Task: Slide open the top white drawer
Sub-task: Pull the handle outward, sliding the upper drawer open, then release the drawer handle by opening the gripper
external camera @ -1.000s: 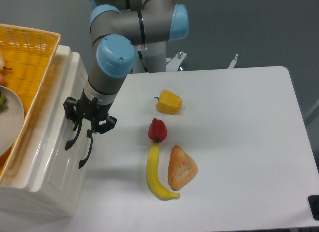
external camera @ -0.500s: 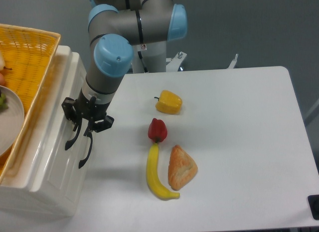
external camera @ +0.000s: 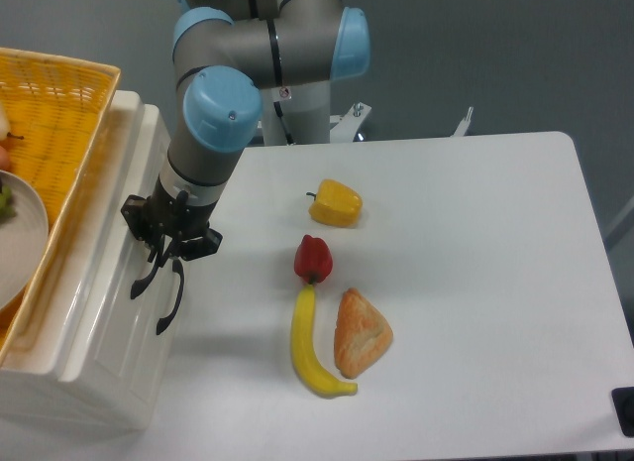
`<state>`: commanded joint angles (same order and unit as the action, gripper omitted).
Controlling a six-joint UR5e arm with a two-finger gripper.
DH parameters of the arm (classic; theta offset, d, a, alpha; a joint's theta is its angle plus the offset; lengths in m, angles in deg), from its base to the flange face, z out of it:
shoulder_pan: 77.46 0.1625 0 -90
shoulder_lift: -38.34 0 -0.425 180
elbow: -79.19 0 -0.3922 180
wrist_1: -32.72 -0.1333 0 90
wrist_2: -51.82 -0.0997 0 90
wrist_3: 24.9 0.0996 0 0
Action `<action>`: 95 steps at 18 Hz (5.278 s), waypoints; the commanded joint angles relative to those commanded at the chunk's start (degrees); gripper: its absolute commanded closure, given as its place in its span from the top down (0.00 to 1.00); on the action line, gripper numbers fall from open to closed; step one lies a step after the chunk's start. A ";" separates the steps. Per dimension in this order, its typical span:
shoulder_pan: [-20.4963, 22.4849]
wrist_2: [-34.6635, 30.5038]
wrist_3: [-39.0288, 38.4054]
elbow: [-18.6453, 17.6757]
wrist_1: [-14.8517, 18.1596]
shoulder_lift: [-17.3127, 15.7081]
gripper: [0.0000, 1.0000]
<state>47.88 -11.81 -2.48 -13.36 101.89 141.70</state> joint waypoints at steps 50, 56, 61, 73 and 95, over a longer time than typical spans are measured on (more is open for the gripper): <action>10.45 -0.09 1.67 0.44 0.00 0.35 0.11; 12.30 0.00 2.55 0.44 0.00 0.44 0.11; 13.53 0.09 3.16 0.44 0.00 0.44 0.11; 15.03 0.18 4.39 0.44 0.18 0.79 0.15; 17.49 0.35 4.48 1.05 0.09 1.58 0.46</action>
<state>65.37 -11.46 2.00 -12.31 101.97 143.28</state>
